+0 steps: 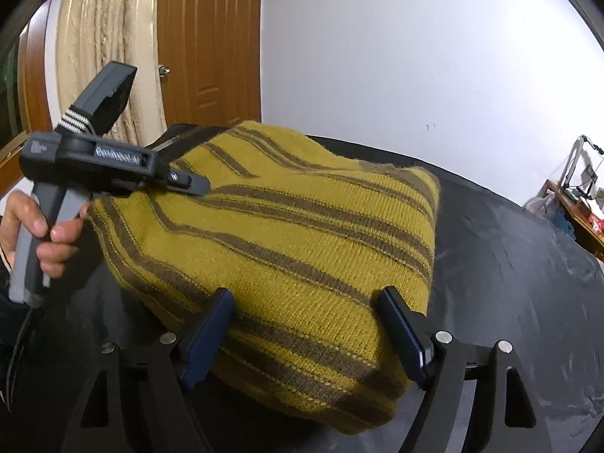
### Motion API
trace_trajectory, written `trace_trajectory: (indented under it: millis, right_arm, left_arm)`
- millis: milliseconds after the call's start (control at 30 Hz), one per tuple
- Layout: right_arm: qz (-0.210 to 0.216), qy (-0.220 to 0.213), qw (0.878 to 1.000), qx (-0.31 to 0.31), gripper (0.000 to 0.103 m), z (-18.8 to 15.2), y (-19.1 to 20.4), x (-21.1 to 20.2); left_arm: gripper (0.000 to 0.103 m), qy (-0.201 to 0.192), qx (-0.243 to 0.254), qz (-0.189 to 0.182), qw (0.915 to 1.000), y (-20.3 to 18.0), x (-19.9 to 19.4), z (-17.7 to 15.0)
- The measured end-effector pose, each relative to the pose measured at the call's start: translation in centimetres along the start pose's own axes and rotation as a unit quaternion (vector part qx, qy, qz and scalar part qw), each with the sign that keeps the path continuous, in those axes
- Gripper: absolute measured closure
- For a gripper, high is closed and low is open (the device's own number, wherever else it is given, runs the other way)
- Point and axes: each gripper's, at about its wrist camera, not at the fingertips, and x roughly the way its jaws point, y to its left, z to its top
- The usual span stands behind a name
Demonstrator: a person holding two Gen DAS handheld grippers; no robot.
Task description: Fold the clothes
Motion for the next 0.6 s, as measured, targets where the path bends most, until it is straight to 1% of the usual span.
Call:
trace_trajectory:
  millis: [33, 100, 133, 167, 200, 267, 300, 400, 500, 600]
  right_arm:
    - [0.007, -0.003, 1.000, 0.011, 0.022, 0.0, -0.5, -0.4]
    - [0.016, -0.015, 0.999, 0.040, 0.022, 0.7, -1.6, -1.1]
    - [0.021, -0.024, 0.998, 0.049, 0.022, 1.1, -2.1, -1.5]
    - [0.024, -0.032, 0.998, 0.052, 0.022, 1.6, -2.3, -1.6]
    - [0.026, -0.039, 0.997, 0.053, 0.022, 2.0, -2.4, -1.7]
    - [0.027, -0.041, 0.998, 0.044, 0.022, 2.6, -2.3, -1.4]
    - [0.026, -0.037, 0.998, 0.039, 0.022, 2.6, -2.1, -1.0]
    - [0.020, -0.005, 0.999, 0.030, 0.022, 1.8, -2.0, 0.9]
    - [0.011, -0.002, 1.000, 0.016, 0.022, 0.9, -1.7, 1.4]
    - [0.008, 0.002, 1.000, 0.010, 0.021, 0.6, -1.5, 1.7]
  left_arm:
    - [0.044, -0.012, 0.006, 0.006, 0.9999, -0.5, -0.8, 0.2]
    - [0.037, -0.037, 0.018, 0.017, 0.9990, -1.5, -2.3, 0.6]
    - [0.035, -0.049, 0.024, 0.022, 0.9982, -2.0, -3.1, 0.8]
    - [0.031, -0.057, 0.031, 0.019, 0.9977, -2.6, -3.7, 0.9]
    - [0.029, -0.061, 0.038, 0.007, 0.9974, -3.4, -3.9, 0.9]
    - [0.029, -0.056, 0.048, -0.014, 0.9972, -4.6, -3.6, 0.7]
    - [0.029, -0.050, 0.050, -0.018, 0.9974, -4.9, -3.0, 0.4]
    - [0.029, -0.024, 0.047, -0.007, 0.9986, -5.0, -0.4, -0.3]
    - [0.029, 0.001, 0.044, 0.003, 0.9990, -5.0, 2.2, -1.0]
    - [0.029, 0.001, 0.052, 0.008, 0.9986, -4.8, 3.0, -1.5]
